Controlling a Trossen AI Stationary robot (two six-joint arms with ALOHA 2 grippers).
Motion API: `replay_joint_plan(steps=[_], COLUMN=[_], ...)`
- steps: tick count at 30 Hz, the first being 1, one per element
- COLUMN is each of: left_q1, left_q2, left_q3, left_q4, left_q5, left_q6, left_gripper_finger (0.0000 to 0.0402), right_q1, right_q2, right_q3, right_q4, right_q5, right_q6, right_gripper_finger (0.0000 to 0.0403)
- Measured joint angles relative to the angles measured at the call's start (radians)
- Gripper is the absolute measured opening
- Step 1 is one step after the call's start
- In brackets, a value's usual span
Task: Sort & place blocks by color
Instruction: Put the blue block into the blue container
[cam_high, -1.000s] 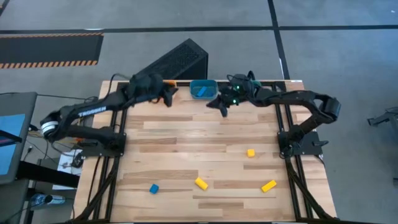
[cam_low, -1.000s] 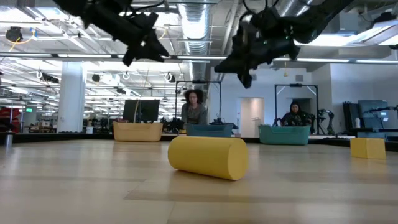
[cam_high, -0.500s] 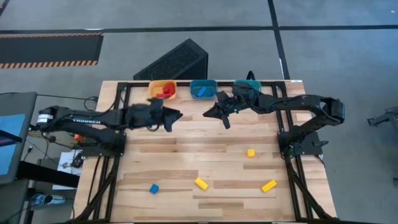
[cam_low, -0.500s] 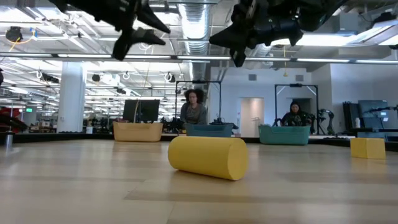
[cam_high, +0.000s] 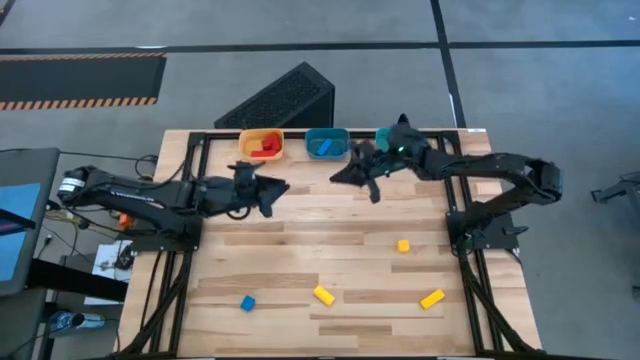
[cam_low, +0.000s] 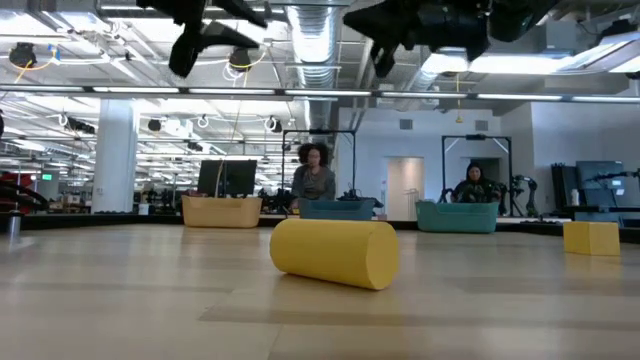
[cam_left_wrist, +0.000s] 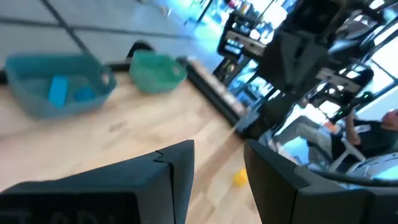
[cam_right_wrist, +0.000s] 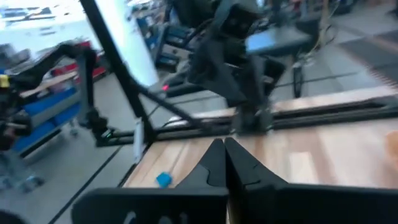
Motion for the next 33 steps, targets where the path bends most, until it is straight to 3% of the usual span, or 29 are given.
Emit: replay_joint_plan(steps=[7, 12, 19, 25, 29, 33], left_q1=[0.072, 0.144, 0.309, 0.487, 0.515, 0.512], left_q2=[-0.047, -0.016, 0.005, 0.004, 0.003, 0.011], left_q3=[0.070, 0.069, 0.068, 0.068, 0.068, 0.068], left_q4=[0.002, -0.031, 0.059, 0.222, 0.340, 0.272], left_q5=[-0.023, -0.068, 0.081, 0.314, 0.383, 0.387], left_q6=[0.174, 0.256, 0.370, 0.410, 0.477, 0.545], left_gripper_finger=[0.0125, 0.0125, 0.0125, 0.0125, 0.0125, 0.0126], right_q1=[-0.150, -0.239, -0.335, -0.401, -0.446, -0.470], right_q2=[-0.098, -0.104, -0.107, -0.107, -0.115, -0.120], right_q3=[-0.015, -0.134, -0.177, -0.176, -0.165, -0.162], right_q4=[-0.047, 0.031, 0.325, 0.357, 0.483, 0.467], right_q5=[0.001, -0.017, -0.129, -0.132, -0.181, -0.182], right_q6=[-0.007, 0.093, 0.346, 0.392, 0.473, 0.432], right_gripper_finger=[0.0006, 0.0006, 0.0016, 0.0022, 0.0011, 0.0004])
